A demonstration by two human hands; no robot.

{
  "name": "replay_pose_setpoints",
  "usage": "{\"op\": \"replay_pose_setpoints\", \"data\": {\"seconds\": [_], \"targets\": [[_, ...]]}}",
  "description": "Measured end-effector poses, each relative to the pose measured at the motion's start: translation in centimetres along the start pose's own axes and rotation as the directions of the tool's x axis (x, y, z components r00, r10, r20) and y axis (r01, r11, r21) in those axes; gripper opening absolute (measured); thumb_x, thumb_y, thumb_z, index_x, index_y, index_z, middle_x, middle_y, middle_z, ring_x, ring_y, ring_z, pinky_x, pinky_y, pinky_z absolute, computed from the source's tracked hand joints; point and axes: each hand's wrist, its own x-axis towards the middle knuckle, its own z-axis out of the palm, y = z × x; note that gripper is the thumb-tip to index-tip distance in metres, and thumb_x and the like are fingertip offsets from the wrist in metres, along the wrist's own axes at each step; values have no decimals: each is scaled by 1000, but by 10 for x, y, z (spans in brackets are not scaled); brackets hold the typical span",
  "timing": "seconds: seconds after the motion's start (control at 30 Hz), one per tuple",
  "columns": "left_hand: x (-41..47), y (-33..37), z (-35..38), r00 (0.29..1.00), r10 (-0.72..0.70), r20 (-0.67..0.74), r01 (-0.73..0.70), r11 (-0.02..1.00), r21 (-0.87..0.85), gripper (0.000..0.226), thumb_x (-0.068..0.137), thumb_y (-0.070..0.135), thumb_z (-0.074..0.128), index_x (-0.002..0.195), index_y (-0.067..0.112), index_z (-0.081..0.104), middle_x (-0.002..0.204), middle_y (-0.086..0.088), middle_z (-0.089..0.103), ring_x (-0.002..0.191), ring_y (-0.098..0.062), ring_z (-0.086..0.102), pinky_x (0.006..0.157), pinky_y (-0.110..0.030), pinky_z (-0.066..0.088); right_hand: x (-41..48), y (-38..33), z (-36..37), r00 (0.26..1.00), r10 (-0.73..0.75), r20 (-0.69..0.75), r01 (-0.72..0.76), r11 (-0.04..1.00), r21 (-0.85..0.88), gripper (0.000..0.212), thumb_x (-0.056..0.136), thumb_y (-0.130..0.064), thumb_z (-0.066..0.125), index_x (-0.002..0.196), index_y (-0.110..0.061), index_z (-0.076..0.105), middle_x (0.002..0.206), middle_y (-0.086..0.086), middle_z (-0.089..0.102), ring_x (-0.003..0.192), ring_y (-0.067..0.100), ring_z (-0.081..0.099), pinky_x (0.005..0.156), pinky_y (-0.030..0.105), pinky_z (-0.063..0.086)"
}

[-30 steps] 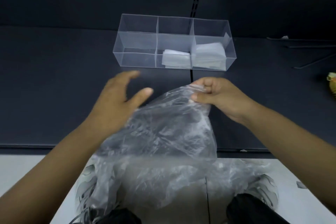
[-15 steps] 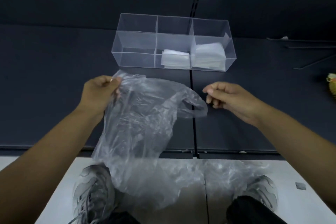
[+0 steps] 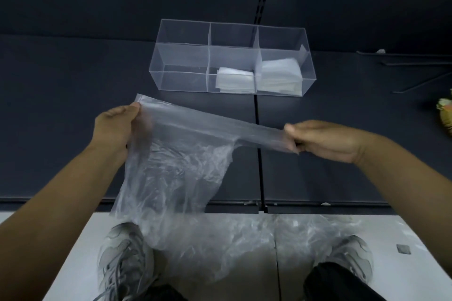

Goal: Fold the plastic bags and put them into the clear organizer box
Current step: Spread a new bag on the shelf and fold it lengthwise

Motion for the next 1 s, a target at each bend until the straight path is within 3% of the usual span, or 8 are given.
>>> {"op": "replay_pose_setpoints", "data": {"seconds": [0.17, 0.3, 0.47, 0.53, 0.63, 0.73, 0.87, 1.0], "targets": [[-2, 2, 9, 999, -20, 29, 19, 999, 32, 15, 88, 27, 68, 75, 21, 64, 78, 3, 65, 68, -11, 60, 71, -26, 49, 6, 0, -14, 946, 62, -320, 0, 982, 188, 24, 81, -36, 68, 66, -17, 67, 71, 2, 68, 62, 7, 58, 57, 16, 49], [5, 9, 17, 998, -47, 41, 47, 999, 19, 16, 90, 28, 66, 77, 20, 63, 78, 1, 65, 68, -13, 61, 59, -23, 52, 19, -3, -27, 753, -10, -658, 122, 985, 125, 12, 82, -5, 70, 78, -16, 68, 57, -5, 66, 48, 1, 52, 51, 15, 44], [4, 12, 23, 989, -100, 112, 113, 986, -119, 19, 95, 30, 58, 81, 17, 61, 62, 7, 64, 56, -6, 61, 54, -20, 51, 19, -4, -30, 534, -73, -842, 260, 962, 82, 10, 90, -9, 59, 87, -18, 61, 75, 0, 69, 59, 2, 61, 57, 16, 48], [-2, 11, 13, 976, -121, 181, 160, 962, -222, 18, 97, 34, 55, 97, 17, 61, 77, 10, 70, 63, -1, 67, 60, -20, 53, 9, 2, -15, 581, -60, -812, 222, 971, 88, 11, 94, -25, 56, 89, -18, 62, 79, 0, 68, 62, 5, 61, 56, 18, 50], [-18, 1, -14, 962, -146, 231, 201, 951, -235, 33, 96, 39, 54, 115, 12, 51, 101, -2, 67, 86, -8, 70, 66, -23, 56, -18, 16, 23, 745, 21, -667, 97, 985, 140, 36, 91, -48, 53, 90, -14, 66, 78, 3, 68, 62, 8, 62, 53, 20, 51], [-45, -16, -39, 956, -201, 213, 230, 966, -120, 34, 95, 36, 56, 111, 6, 54, 105, -10, 68, 92, -16, 70, 68, -27, 56, -48, 29, 62, 849, 155, -505, -86, 984, 157, 52, 72, -62, 56, 89, -14, 70, 78, 5, 72, 64, 13, 66, 55, 23, 52], [-91, -35, -54, 925, -291, 245, 289, 956, 46, 33, 87, 35, 62, 99, 4, 64, 87, -14, 74, 81, -23, 73, 57, -25, 57, -67, 32, 90, 893, 241, -380, -171, 963, 210, 49, 74, -54, 64, 84, -7, 71, 76, 9, 73, 65, 19, 69, 56, 23, 53], [-115, -44, -55, 848, -397, 351, 379, 917, 122, 49, 73, 40, 67, 98, -2, 65, 88, -22, 73, 81, -32, 73, 57, -29, 58, -65, 32, 102, 890, 182, -419, -106, 974, 198, 12, 83, -25, 70, 83, -13, 72, 71, 8, 71, 61, 15, 66, 55, 20, 53]]}}
